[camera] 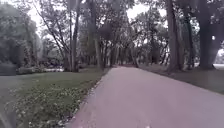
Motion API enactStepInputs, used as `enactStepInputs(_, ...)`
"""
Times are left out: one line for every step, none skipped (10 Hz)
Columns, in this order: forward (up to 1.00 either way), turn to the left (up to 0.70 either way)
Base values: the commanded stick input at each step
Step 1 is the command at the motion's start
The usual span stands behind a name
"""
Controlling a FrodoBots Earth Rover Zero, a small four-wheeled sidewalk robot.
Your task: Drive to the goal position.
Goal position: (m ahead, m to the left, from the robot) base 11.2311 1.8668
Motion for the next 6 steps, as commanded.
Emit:
enactStepInputs(0.70,0.00)
enactStepInputs(0.70,0.00)
enactStepInputs(0.70,0.00)
enactStepInputs(0.70,0.00)
enactStepInputs(0.70,0.00)
enactStepInputs(0.70,0.00)
